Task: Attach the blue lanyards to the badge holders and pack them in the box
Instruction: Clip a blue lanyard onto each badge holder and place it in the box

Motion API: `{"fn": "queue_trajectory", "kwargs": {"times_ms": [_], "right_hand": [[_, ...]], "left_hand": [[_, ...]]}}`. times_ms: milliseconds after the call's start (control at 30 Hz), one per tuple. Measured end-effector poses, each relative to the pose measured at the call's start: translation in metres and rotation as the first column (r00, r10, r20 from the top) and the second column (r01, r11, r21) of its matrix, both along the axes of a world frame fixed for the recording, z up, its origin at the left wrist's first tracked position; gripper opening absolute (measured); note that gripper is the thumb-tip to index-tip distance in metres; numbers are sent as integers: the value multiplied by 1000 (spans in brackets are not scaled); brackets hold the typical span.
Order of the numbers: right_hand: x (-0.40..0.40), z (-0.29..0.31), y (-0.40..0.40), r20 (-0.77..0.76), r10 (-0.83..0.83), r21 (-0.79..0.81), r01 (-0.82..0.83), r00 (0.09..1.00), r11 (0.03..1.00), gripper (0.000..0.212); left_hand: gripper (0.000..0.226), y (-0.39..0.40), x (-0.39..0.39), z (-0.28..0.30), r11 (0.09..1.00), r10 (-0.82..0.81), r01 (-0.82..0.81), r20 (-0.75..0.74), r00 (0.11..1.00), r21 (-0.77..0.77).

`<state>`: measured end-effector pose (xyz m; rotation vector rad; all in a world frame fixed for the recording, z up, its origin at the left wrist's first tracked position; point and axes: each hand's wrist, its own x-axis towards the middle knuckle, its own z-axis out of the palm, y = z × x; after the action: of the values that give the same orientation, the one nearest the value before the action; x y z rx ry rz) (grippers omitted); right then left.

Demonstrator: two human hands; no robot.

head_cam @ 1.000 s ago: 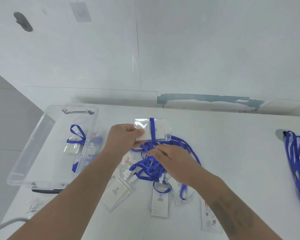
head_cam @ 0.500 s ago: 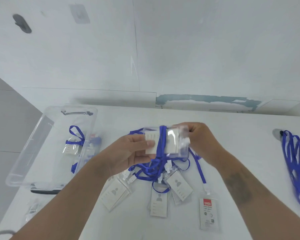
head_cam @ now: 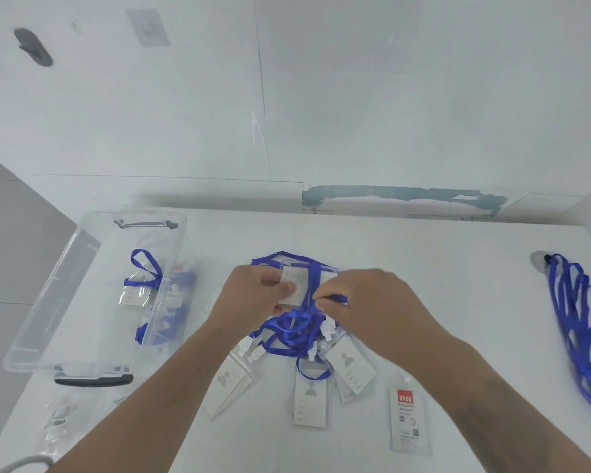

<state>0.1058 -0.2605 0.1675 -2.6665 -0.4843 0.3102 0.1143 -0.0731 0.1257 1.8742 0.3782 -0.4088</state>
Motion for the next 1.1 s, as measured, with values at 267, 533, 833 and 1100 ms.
{"fn": "queue_trajectory", "kwargs": {"times_ms": [267,533,833,1100], "right_hand": [[27,15,-24,-360,-51,531,250,931,810,12],[21,-32,-22,-736,226,677,684,638,272,11],[9,-49,-11,-753,171,640,768,636,-38,56],[16,-35,-16,-609,-136,656,593,782,467,23]], "left_hand": [[10,12,-6,23,921,-341,303,-133,931,-244],[27,11,-11,17,832,-315,200,-143,938,-517],[11,-13,-18,12,839,28,-146,-227,974,-524],[18,-14,-16,11,938,1,-72,-207,978,-338]]}}
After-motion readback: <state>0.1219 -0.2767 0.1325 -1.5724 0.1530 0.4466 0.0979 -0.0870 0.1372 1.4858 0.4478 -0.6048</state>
